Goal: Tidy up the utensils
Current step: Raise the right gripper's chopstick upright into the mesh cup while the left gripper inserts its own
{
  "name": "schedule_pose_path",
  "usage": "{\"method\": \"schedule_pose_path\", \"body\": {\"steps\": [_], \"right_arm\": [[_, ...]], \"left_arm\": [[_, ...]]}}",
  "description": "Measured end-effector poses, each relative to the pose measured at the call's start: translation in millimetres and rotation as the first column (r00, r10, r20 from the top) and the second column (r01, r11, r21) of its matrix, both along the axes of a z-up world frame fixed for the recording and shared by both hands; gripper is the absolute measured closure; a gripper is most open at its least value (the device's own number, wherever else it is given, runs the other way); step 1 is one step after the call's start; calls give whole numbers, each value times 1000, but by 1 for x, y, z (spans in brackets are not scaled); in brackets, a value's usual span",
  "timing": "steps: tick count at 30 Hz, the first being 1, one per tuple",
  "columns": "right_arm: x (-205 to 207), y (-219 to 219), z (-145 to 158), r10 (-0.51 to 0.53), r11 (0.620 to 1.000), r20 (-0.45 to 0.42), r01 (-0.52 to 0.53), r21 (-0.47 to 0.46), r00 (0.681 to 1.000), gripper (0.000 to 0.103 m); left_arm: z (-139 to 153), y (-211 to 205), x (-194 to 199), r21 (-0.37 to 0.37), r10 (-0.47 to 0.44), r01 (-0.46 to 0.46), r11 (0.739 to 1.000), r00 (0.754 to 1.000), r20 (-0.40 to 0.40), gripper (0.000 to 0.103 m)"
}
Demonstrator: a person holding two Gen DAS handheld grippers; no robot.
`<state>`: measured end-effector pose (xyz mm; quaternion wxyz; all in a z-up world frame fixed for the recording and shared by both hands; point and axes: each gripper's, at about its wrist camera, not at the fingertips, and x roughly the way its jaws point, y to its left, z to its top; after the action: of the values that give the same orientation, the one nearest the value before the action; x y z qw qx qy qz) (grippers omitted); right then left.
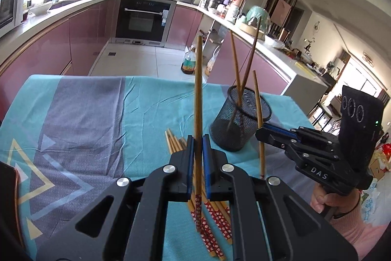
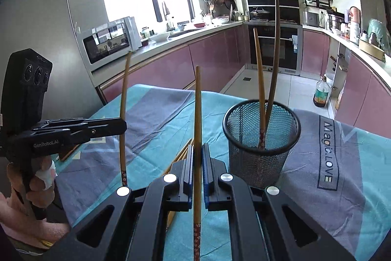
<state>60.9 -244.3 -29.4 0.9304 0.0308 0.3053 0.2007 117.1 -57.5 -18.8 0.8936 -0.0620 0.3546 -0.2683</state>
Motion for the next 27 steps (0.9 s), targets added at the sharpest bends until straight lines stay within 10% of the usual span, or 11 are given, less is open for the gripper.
{"method": "schedule_pose_path", "body": {"steps": [27], "right_arm": [[4,-34,79,-59,998,214,60,1,975,98]], "left_arm": [[94,-50,21,-145,-52,81,986,980,194,95]]}}
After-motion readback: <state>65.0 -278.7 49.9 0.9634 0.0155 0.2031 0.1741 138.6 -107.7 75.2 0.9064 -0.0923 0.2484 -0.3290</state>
